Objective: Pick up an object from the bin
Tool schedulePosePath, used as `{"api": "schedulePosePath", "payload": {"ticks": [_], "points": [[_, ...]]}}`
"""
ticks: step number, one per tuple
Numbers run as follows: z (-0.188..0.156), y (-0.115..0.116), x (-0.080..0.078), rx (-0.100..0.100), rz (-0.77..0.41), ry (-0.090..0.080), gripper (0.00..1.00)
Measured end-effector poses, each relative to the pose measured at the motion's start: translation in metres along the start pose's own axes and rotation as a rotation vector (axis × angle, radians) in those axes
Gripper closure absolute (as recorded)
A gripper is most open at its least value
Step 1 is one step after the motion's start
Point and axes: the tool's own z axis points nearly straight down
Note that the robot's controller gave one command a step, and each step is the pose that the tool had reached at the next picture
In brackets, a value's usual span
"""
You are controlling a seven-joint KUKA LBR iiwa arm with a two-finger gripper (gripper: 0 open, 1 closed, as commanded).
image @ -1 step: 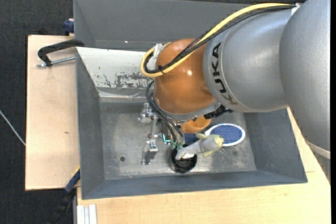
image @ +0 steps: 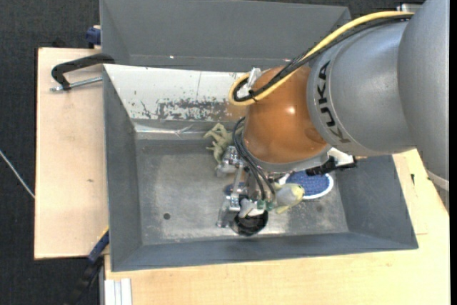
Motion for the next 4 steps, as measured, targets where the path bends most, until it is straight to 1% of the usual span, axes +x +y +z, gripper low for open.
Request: {"api": "schedulePosePath", "payload": {"ticks": [1, 2, 3, 4], "points": [[0.056, -0.052, -0.014, -0.007, 0.028, -0.001, 0.0], [0.054, -0.109, -0.056, -0.008, -0.066, -0.008, 0.0], [0.052, -0.11, -0.057, -0.006, -0.066, -0.016, 1.0], [0.055, -0.11, -0.054, -0.004, -0.067, -0.003, 0.0]]}}
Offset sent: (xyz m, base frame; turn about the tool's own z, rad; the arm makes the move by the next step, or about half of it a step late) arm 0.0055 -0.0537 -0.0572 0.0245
